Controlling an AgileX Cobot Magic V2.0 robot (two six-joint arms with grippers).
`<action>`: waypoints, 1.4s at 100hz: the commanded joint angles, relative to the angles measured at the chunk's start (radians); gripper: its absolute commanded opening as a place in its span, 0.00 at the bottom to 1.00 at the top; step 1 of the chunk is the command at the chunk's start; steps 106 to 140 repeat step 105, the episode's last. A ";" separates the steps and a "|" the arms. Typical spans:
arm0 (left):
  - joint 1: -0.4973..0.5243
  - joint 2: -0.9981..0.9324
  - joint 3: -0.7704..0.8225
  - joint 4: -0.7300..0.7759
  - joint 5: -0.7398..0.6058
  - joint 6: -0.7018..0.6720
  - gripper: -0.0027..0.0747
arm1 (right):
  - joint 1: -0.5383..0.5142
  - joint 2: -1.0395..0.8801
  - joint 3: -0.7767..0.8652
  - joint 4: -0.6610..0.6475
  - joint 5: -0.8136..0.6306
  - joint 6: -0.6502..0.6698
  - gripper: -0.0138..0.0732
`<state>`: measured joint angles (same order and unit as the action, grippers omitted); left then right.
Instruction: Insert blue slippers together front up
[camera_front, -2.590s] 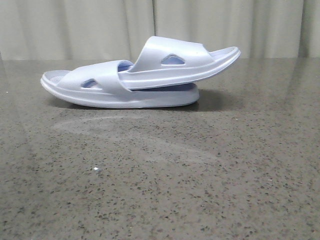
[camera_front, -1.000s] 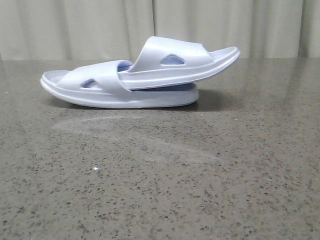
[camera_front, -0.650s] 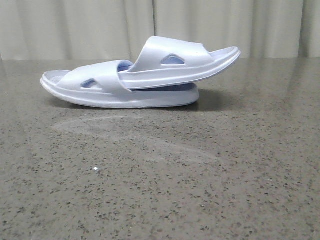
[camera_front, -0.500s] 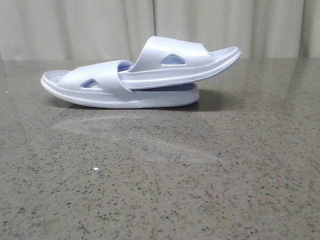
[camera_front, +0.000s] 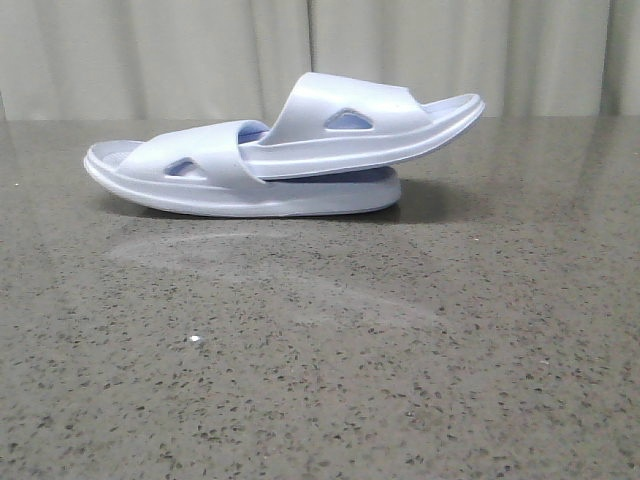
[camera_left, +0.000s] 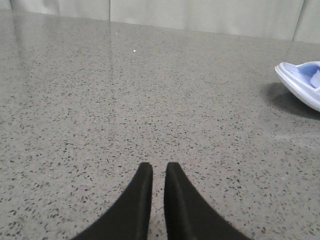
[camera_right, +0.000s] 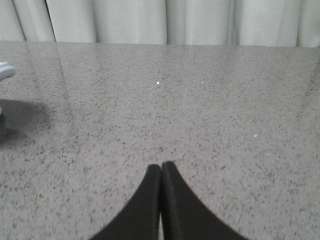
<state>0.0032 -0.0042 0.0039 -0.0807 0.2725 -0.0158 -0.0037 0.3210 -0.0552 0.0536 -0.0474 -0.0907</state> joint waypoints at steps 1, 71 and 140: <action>0.002 -0.029 0.009 -0.007 -0.066 -0.003 0.05 | 0.016 -0.091 0.030 -0.023 -0.092 0.018 0.06; 0.002 -0.029 0.009 -0.007 -0.066 -0.003 0.05 | 0.012 -0.352 0.087 -0.042 0.242 0.042 0.06; 0.002 -0.029 0.009 -0.007 -0.066 -0.003 0.05 | 0.012 -0.352 0.087 -0.042 0.242 0.042 0.06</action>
